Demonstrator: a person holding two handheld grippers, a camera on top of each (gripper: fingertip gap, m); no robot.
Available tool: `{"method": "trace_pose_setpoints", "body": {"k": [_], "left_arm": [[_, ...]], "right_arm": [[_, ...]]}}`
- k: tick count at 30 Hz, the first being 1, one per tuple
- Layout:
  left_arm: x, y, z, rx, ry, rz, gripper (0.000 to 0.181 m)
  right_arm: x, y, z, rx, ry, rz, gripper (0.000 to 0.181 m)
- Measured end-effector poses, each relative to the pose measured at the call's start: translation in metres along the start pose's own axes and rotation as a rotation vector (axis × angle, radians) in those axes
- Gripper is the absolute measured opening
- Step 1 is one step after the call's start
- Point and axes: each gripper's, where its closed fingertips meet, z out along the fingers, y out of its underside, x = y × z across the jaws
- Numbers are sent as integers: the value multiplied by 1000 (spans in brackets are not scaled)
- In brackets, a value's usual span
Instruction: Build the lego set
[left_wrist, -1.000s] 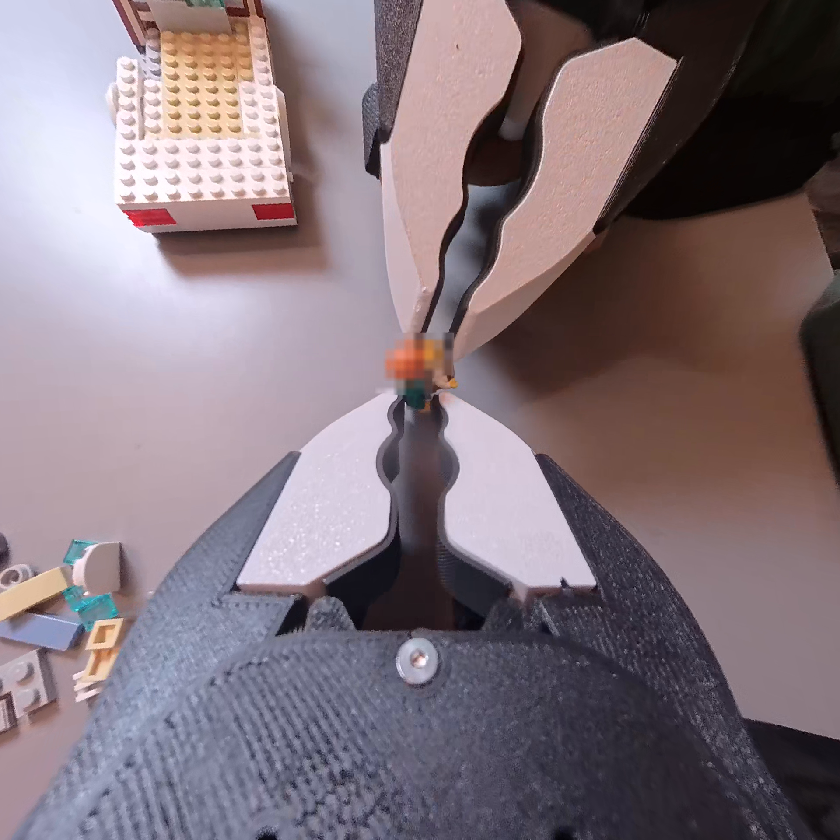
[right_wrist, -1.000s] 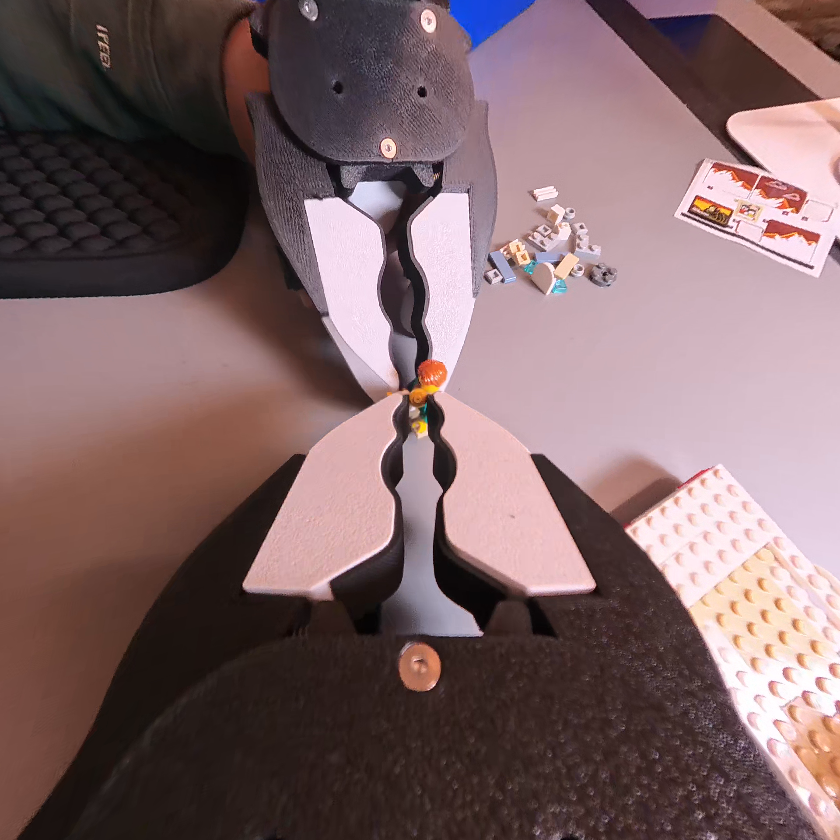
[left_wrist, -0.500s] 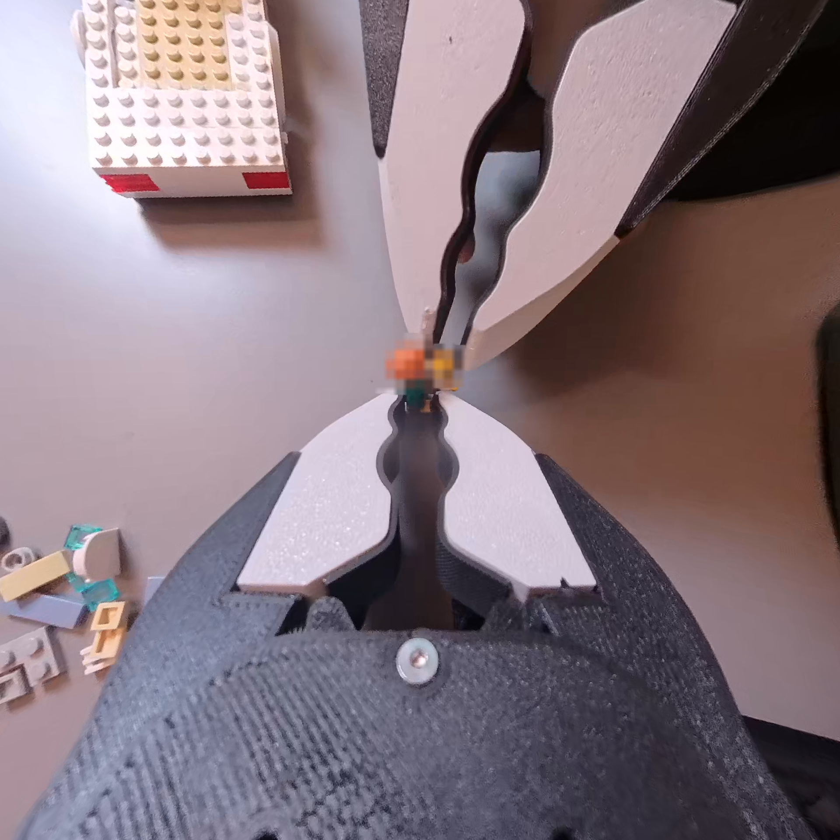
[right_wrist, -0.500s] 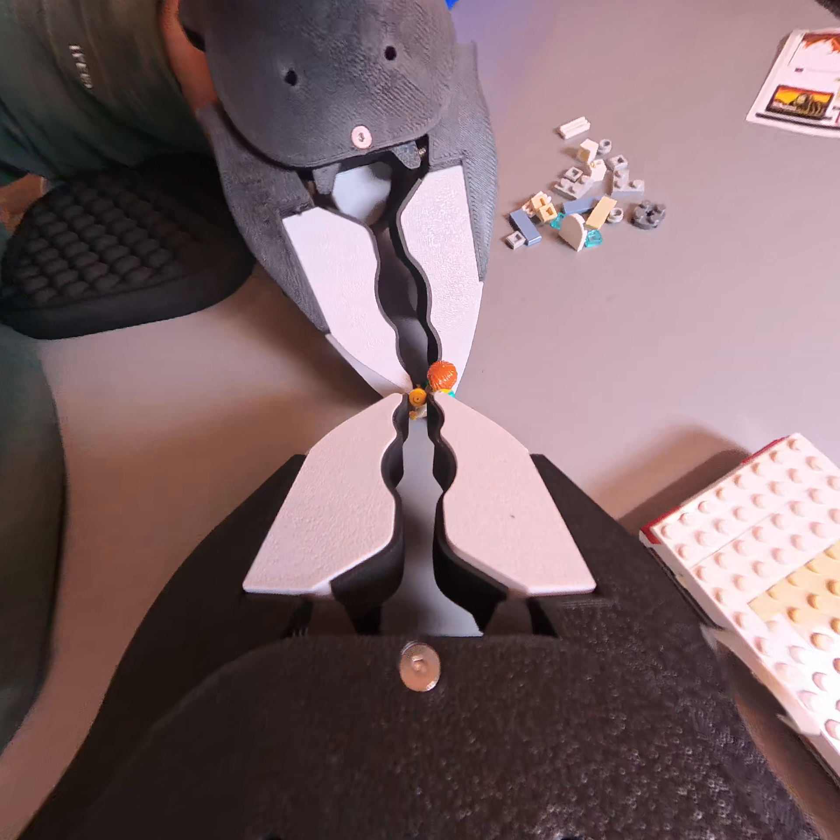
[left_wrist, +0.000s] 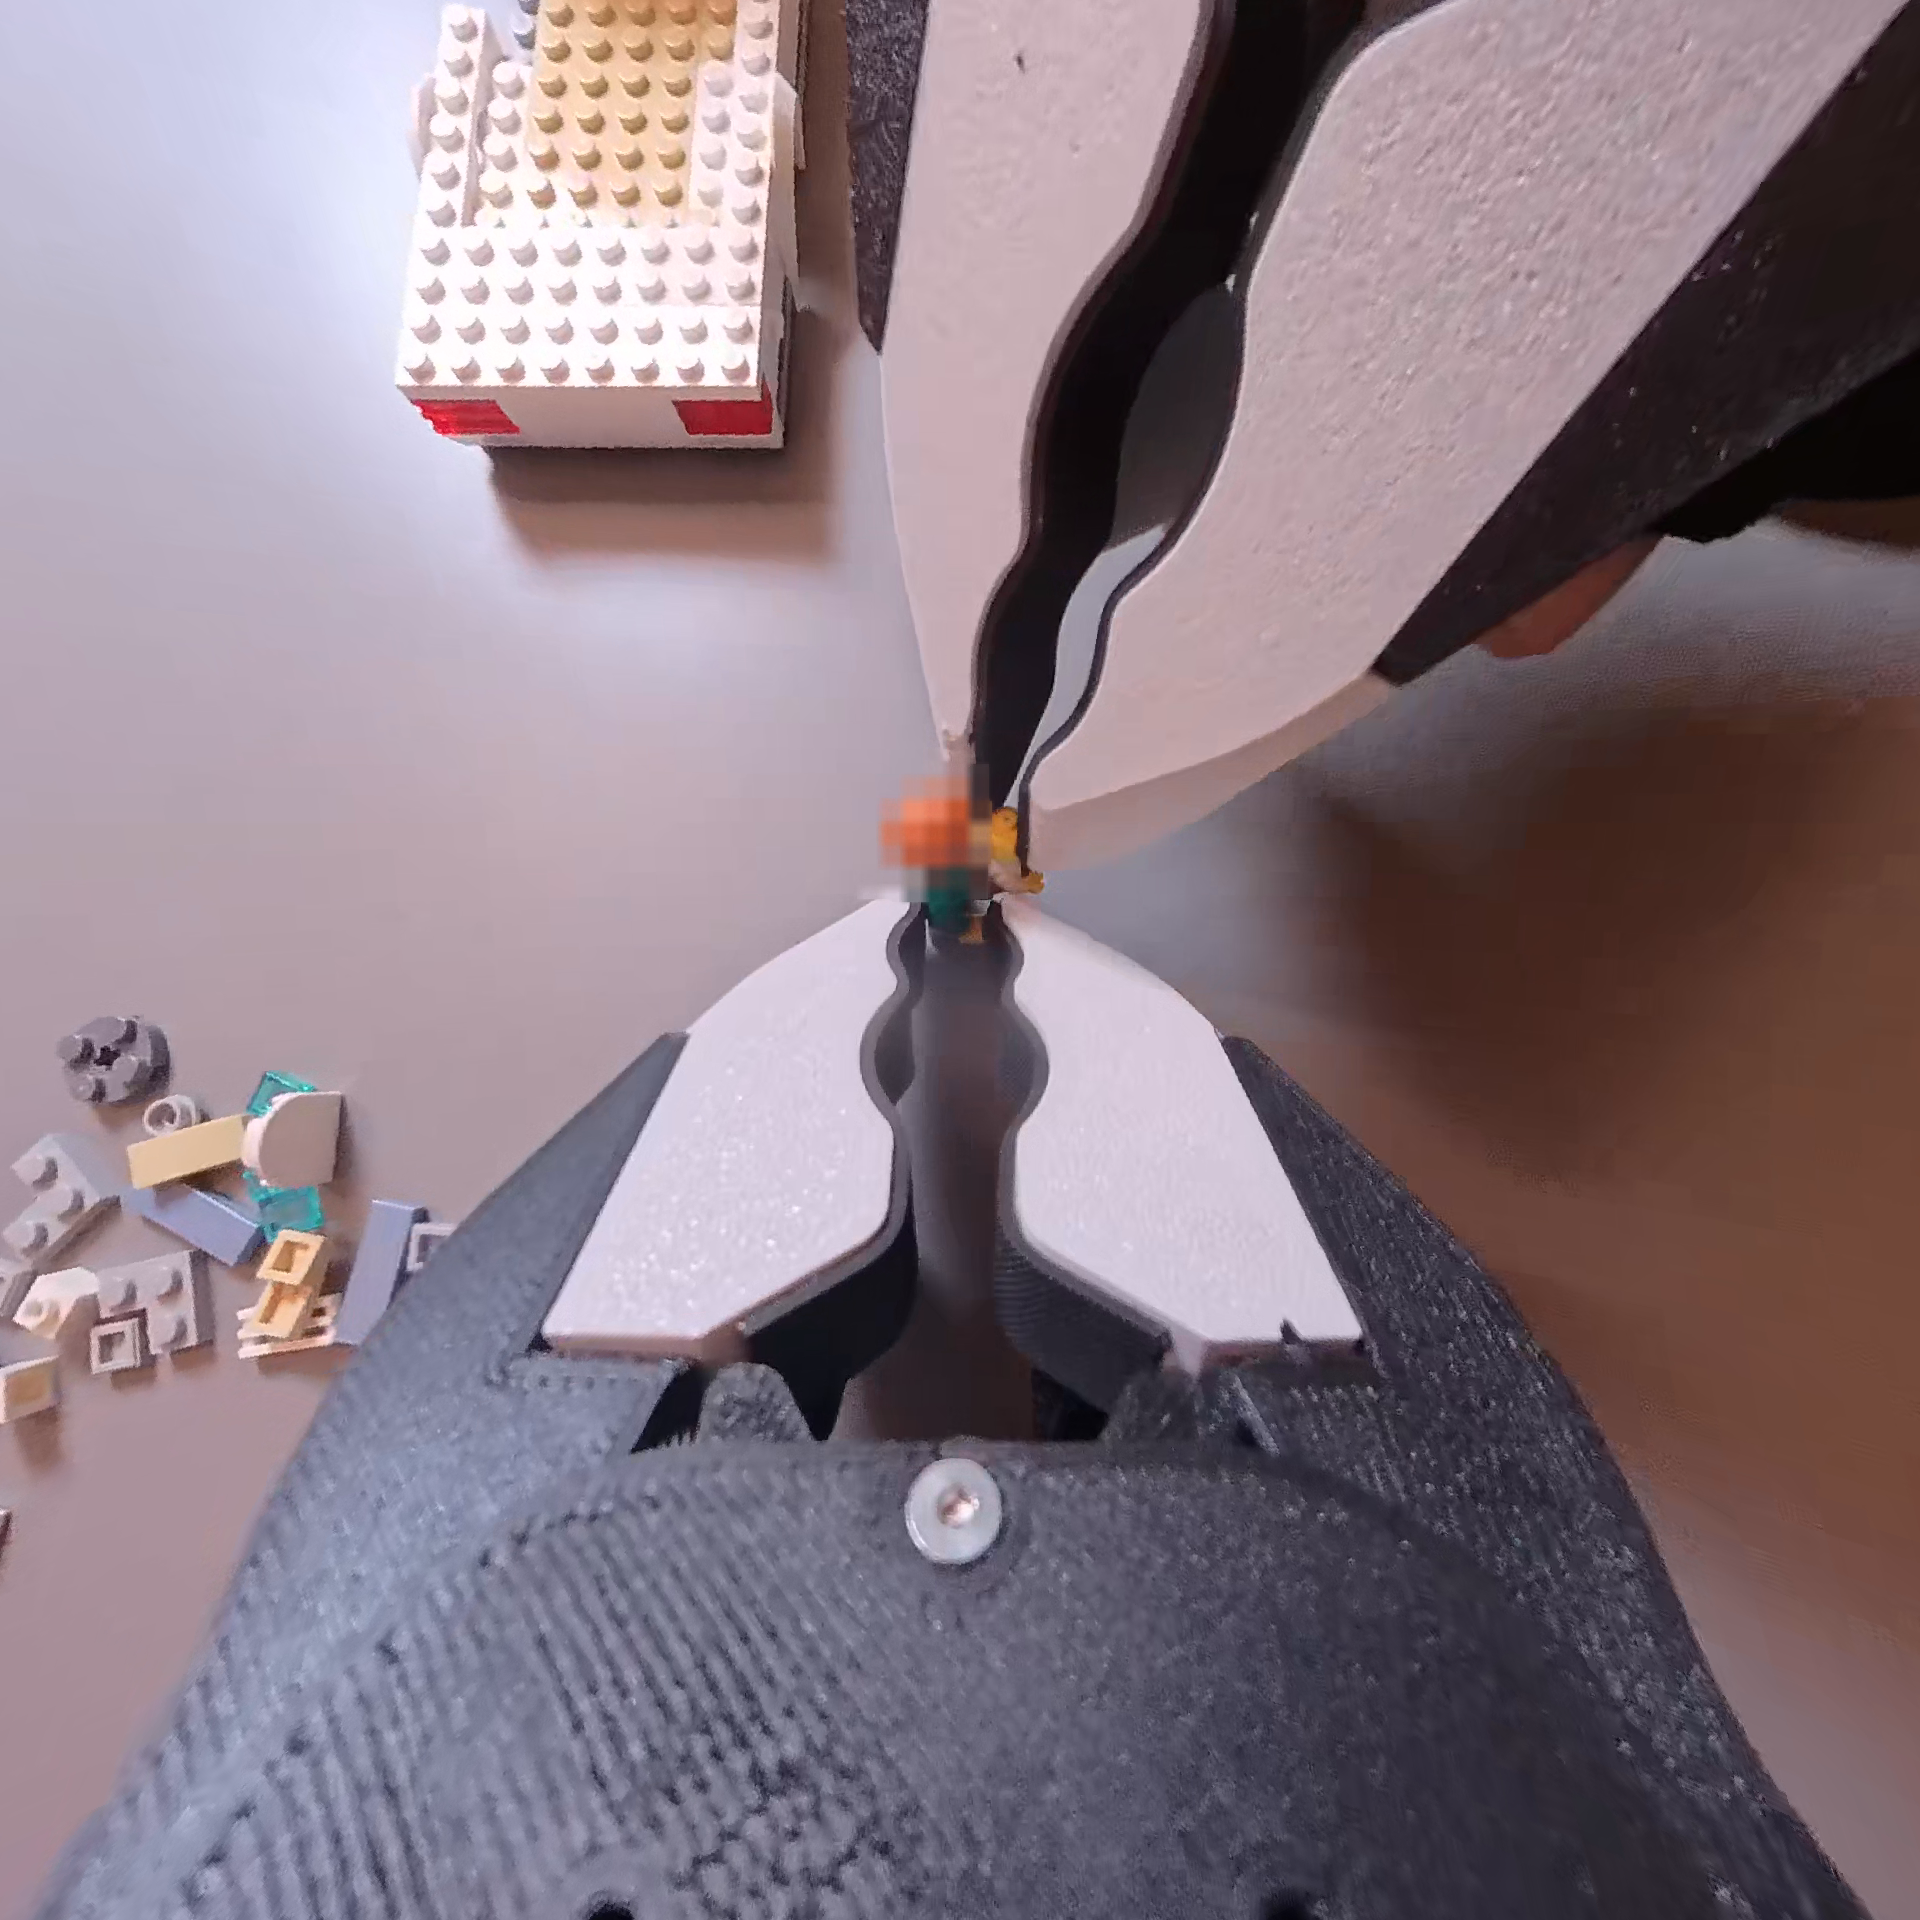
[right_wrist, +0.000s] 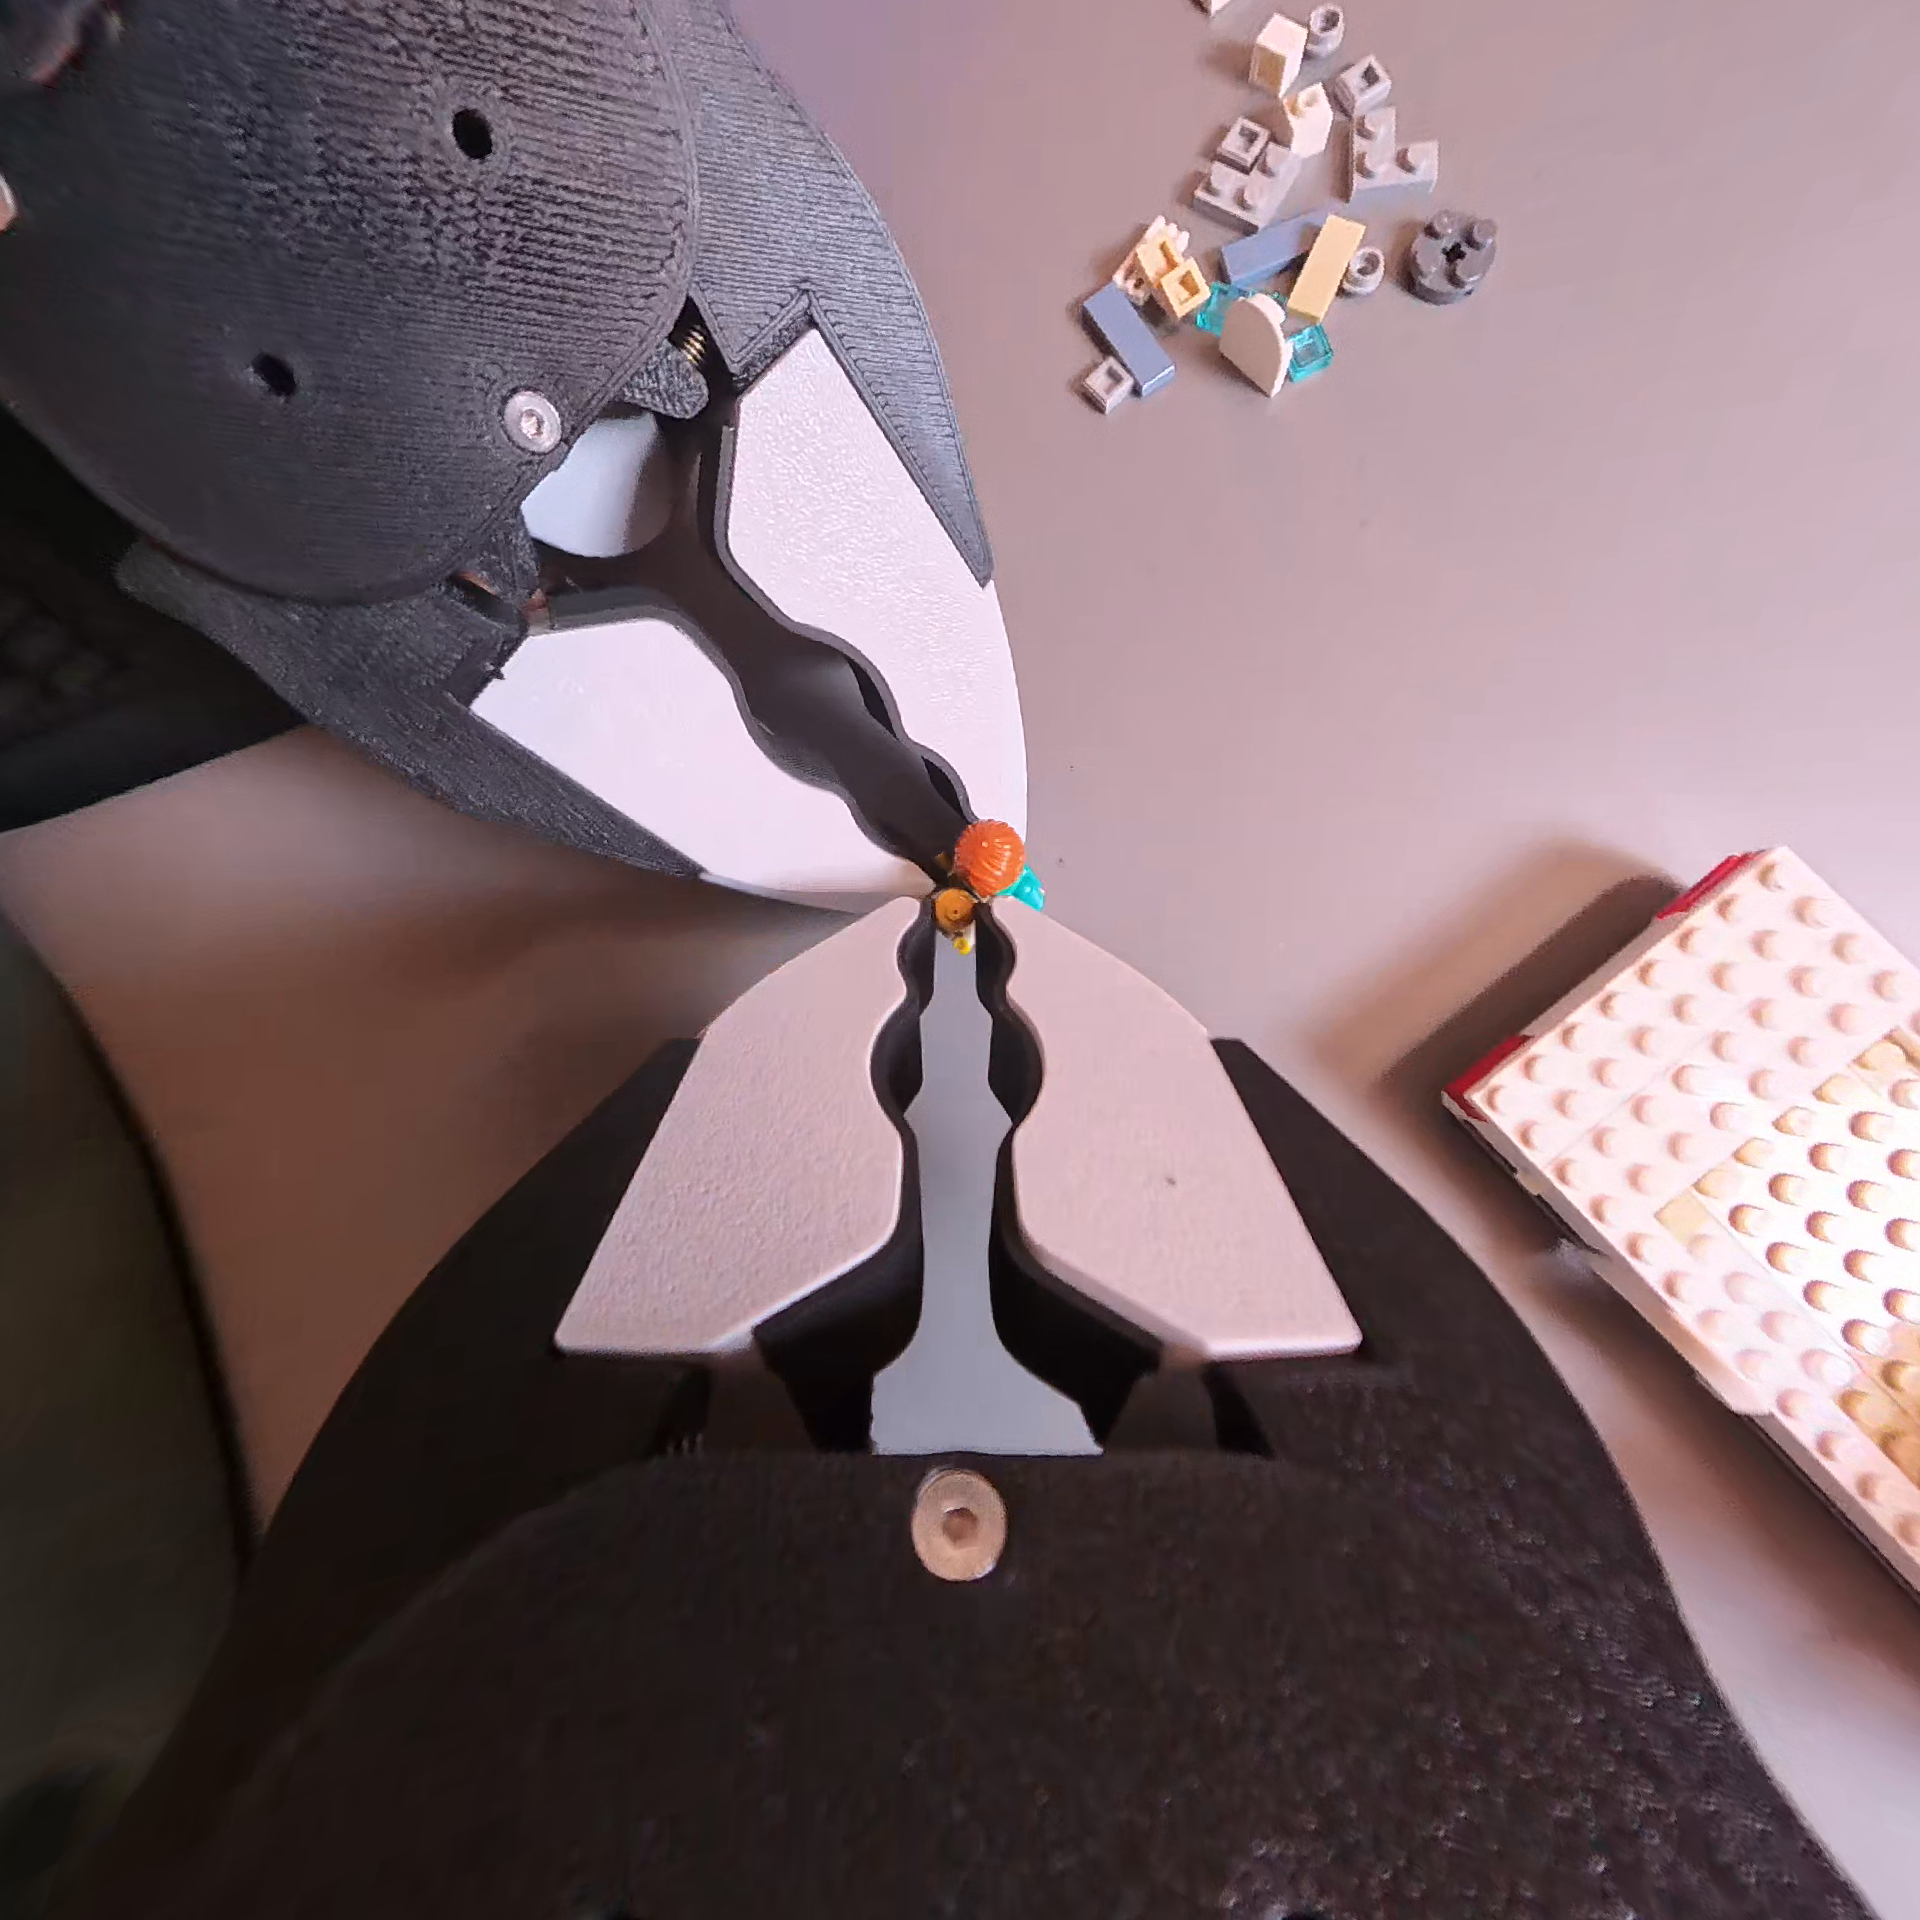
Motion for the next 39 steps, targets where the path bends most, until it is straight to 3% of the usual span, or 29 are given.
{"method": "trace_pose_setpoints", "body": {"k": [14,17,23,29,32,39], "left_arm": [[-6,2,0,54,13,-54,10],[-9,4,-1,57,30,-78,10],[-9,4,-1,65,50,-55,10],[-7,2,1,102,45,78,23],[-11,3,1,100,36,89,13],[-11,3,1,80,48,48,12]], "right_arm": [[5,10,6,-175,134,2,7],[8,3,7,-59,147,5,7],[7,3,8,3,97,44,7],[4,1,9,20,71,55,7],[5,0,9,25,79,67,7],[5,-1,9,8,66,64,7]]}}
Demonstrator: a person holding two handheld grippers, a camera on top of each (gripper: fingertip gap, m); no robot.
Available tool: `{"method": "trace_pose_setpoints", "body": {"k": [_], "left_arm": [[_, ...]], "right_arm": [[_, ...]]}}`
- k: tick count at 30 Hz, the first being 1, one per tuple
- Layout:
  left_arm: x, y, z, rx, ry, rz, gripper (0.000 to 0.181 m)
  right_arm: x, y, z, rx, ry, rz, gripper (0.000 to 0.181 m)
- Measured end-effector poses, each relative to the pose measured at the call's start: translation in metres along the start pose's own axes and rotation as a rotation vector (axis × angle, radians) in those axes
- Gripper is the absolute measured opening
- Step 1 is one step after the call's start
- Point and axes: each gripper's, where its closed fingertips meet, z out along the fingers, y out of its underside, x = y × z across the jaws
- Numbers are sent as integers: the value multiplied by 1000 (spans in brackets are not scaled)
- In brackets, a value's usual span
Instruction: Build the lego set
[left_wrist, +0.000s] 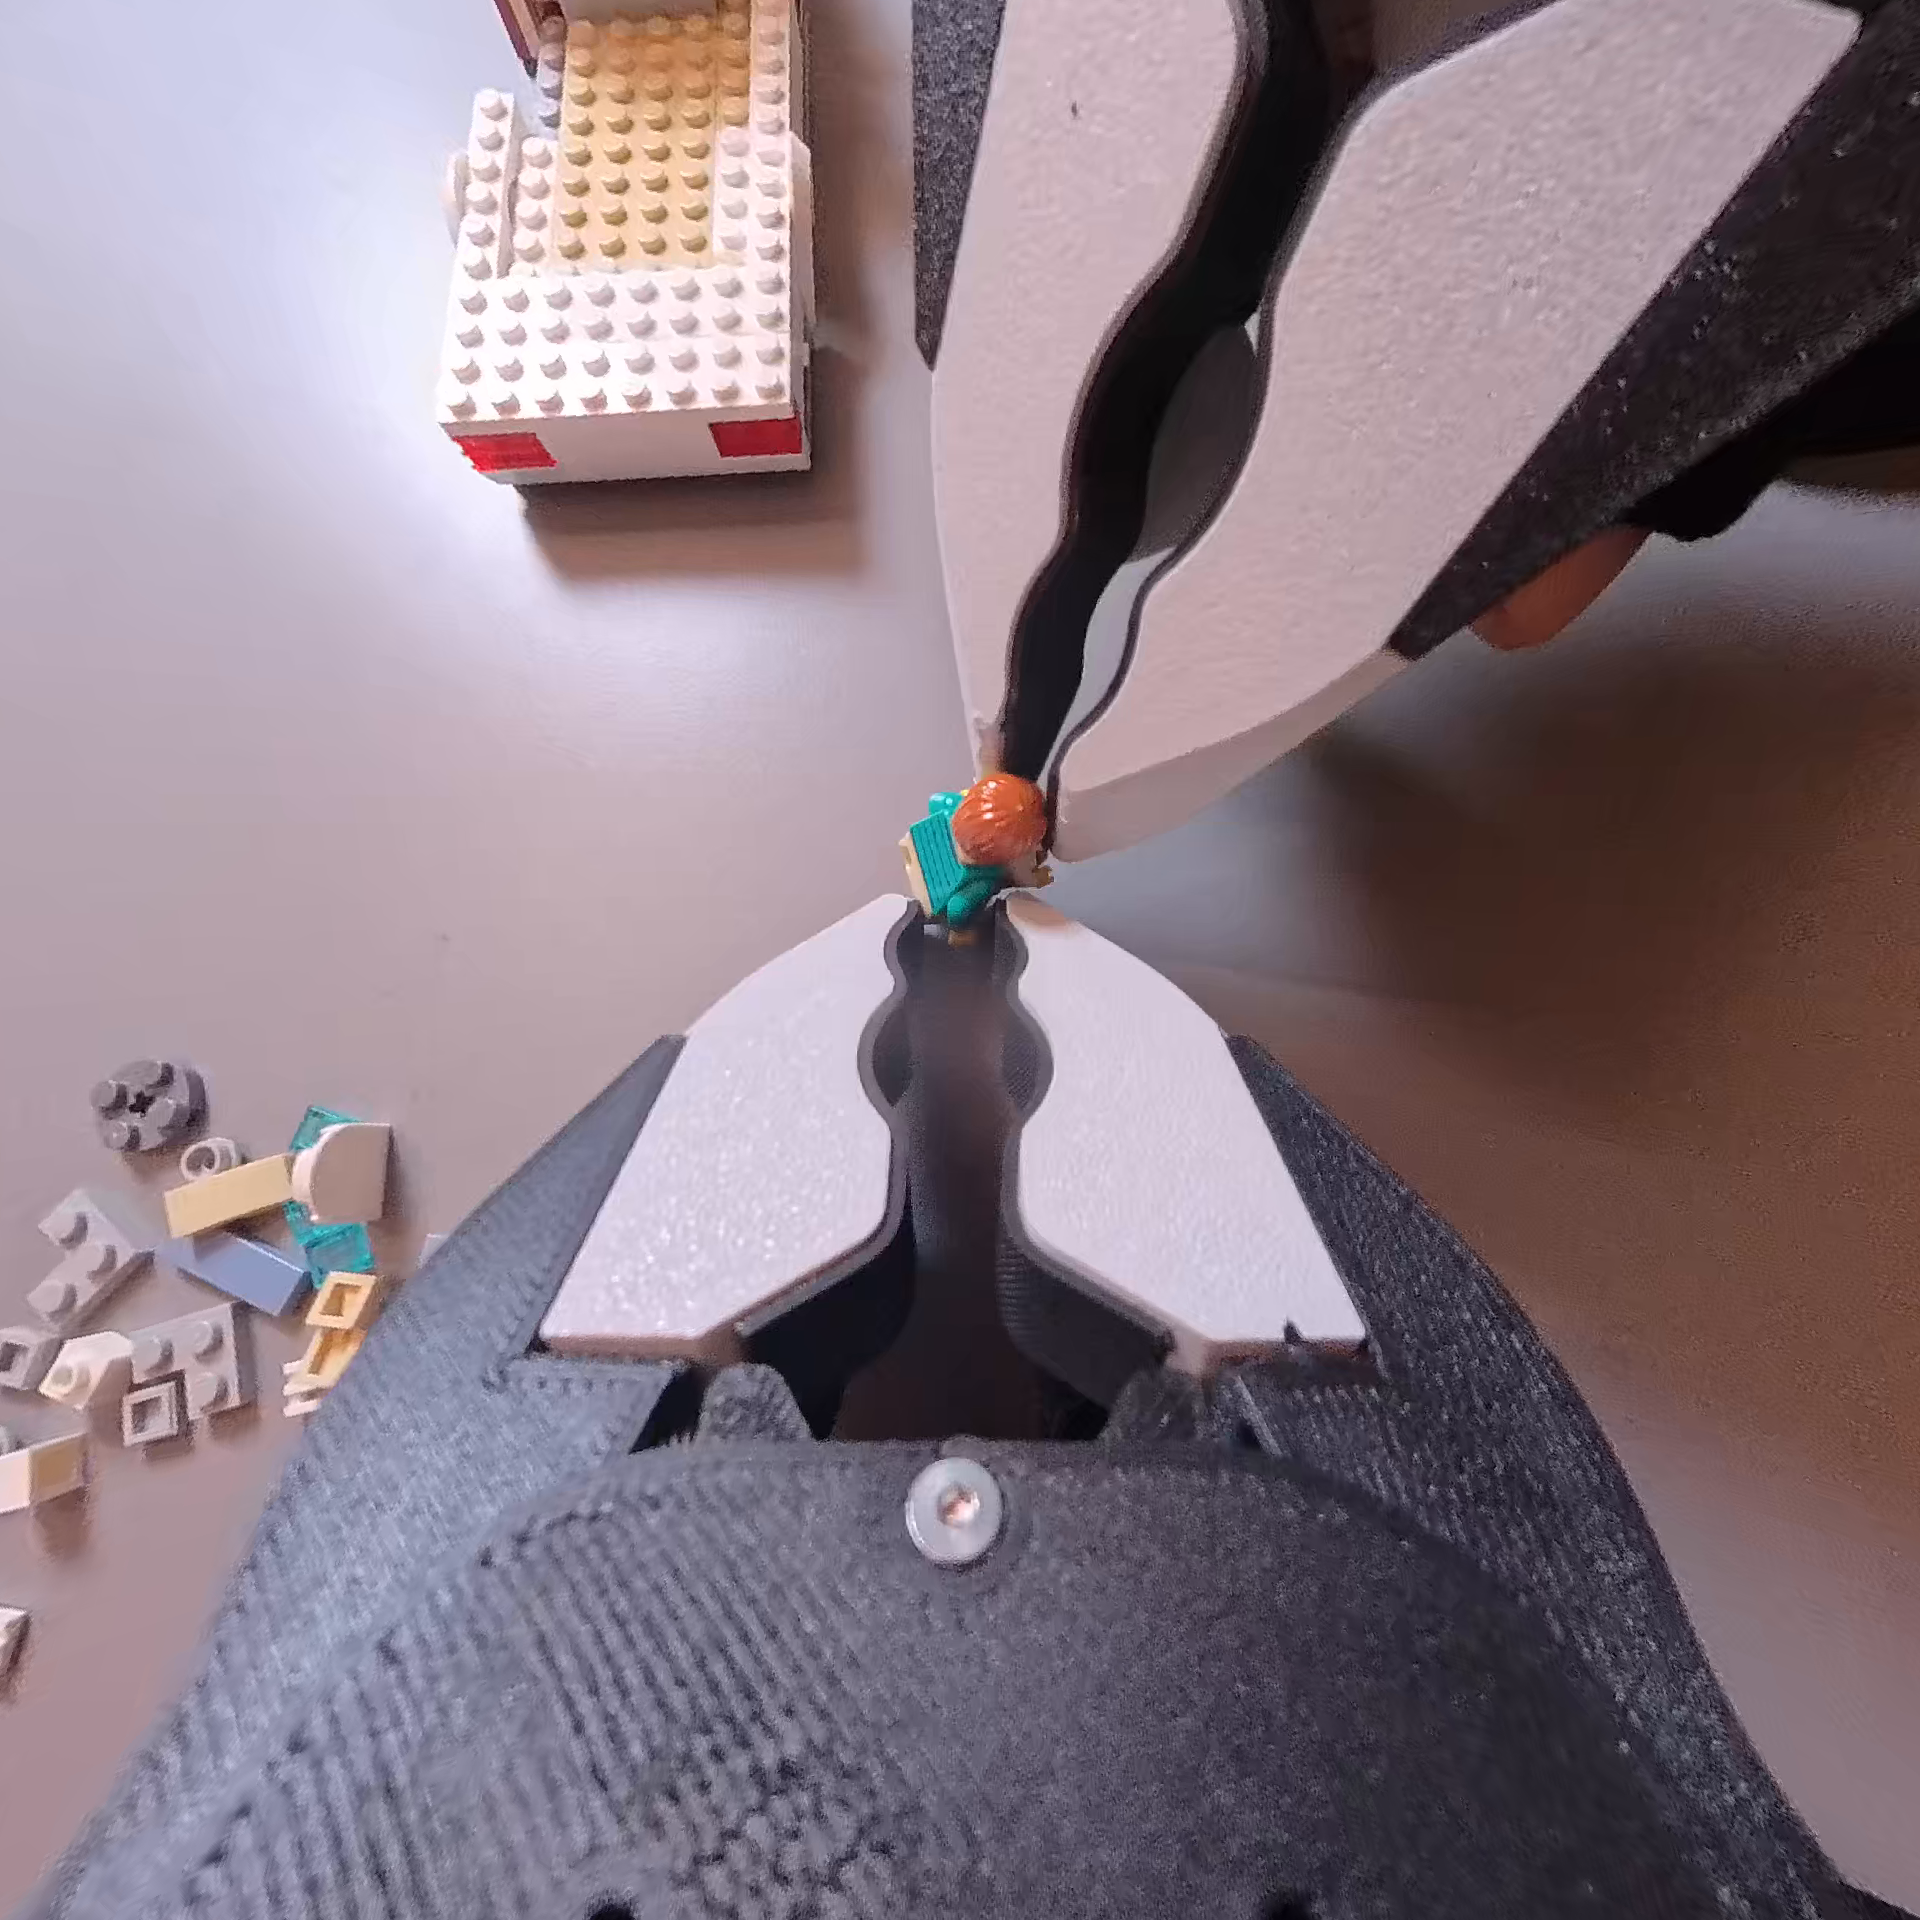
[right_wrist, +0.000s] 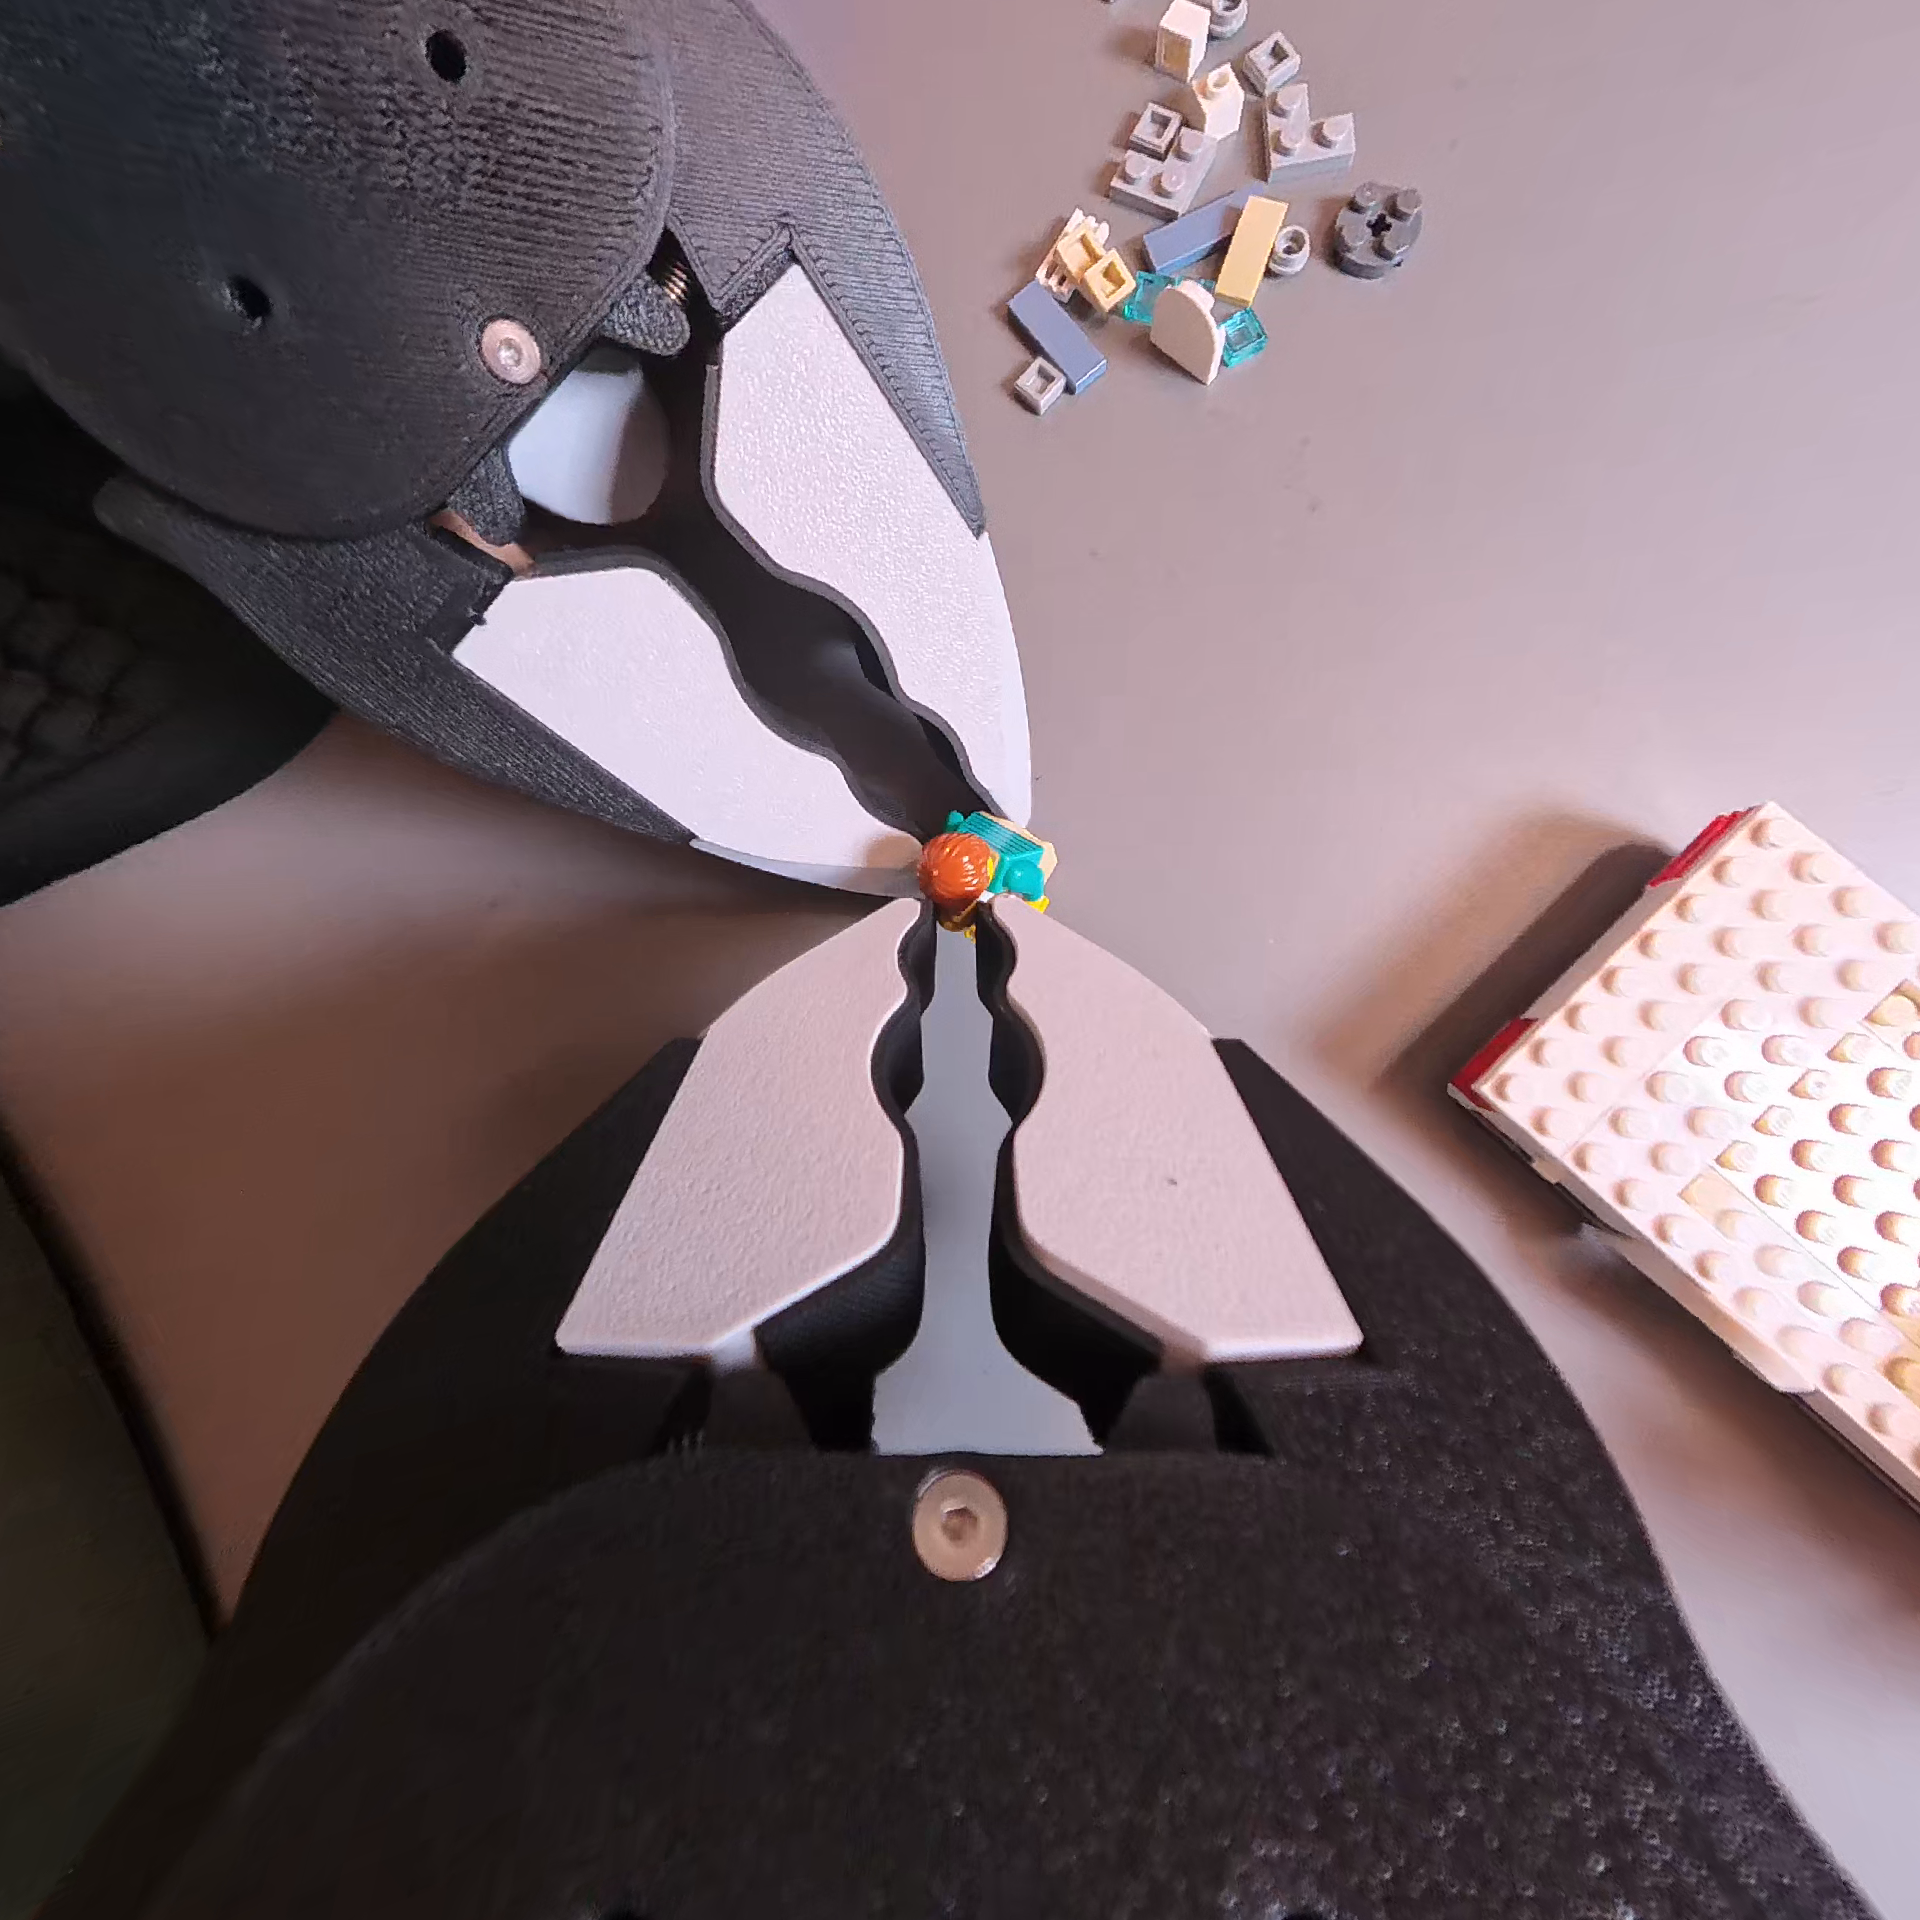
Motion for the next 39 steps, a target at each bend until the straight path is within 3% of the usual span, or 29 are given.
{"method": "trace_pose_setpoints", "body": {"k": [13,39], "left_arm": [[-6,-1,1,-13,1,-123,12],[-11,-1,2,-16,-32,-113,11]], "right_arm": [[9,-6,3,19,191,-97,7],[16,-7,6,159,159,-94,7]]}}
